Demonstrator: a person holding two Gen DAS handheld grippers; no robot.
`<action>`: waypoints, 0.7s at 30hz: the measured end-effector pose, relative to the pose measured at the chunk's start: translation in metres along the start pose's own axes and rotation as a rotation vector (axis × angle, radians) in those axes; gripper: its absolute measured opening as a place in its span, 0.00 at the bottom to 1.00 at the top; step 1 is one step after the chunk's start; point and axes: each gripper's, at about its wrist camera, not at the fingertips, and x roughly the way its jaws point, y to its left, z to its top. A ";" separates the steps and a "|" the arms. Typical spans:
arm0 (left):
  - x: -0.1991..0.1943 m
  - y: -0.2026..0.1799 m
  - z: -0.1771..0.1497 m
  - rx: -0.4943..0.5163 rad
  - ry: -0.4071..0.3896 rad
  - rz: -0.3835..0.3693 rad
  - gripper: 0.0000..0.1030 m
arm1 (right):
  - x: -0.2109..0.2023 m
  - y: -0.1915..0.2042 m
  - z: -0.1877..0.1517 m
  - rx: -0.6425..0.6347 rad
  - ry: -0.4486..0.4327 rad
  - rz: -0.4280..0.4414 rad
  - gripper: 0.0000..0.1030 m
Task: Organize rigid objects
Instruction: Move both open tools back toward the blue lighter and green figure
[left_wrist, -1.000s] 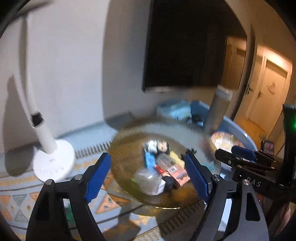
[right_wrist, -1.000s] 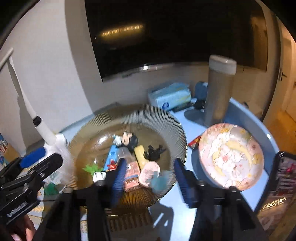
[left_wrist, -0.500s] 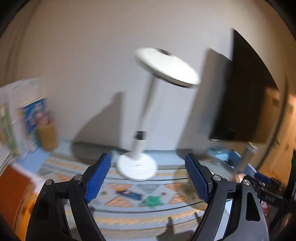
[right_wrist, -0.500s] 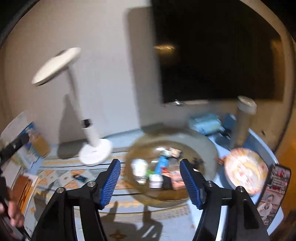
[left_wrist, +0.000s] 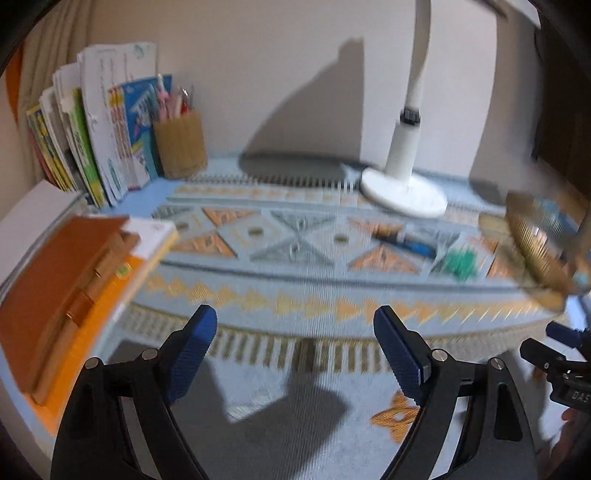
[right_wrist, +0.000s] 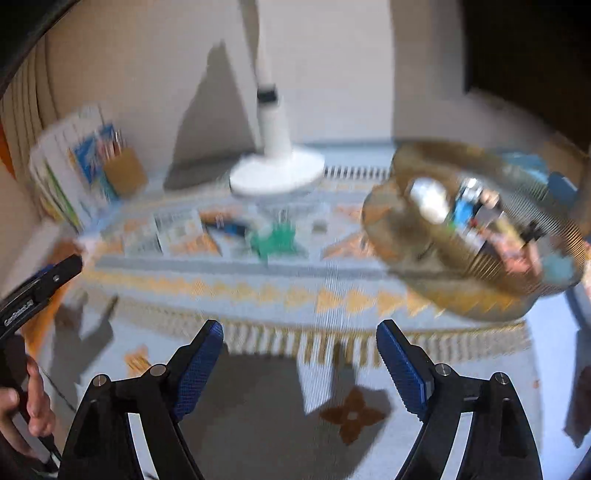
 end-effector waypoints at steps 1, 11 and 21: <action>0.002 -0.003 -0.002 0.007 -0.003 0.002 0.84 | 0.008 0.000 -0.006 -0.007 0.014 -0.008 0.81; 0.005 -0.035 -0.012 0.163 -0.016 0.058 0.87 | 0.026 0.011 -0.011 -0.076 0.059 -0.087 0.81; 0.010 -0.032 -0.012 0.151 0.010 0.064 0.87 | 0.029 0.013 -0.010 -0.090 0.073 -0.098 0.81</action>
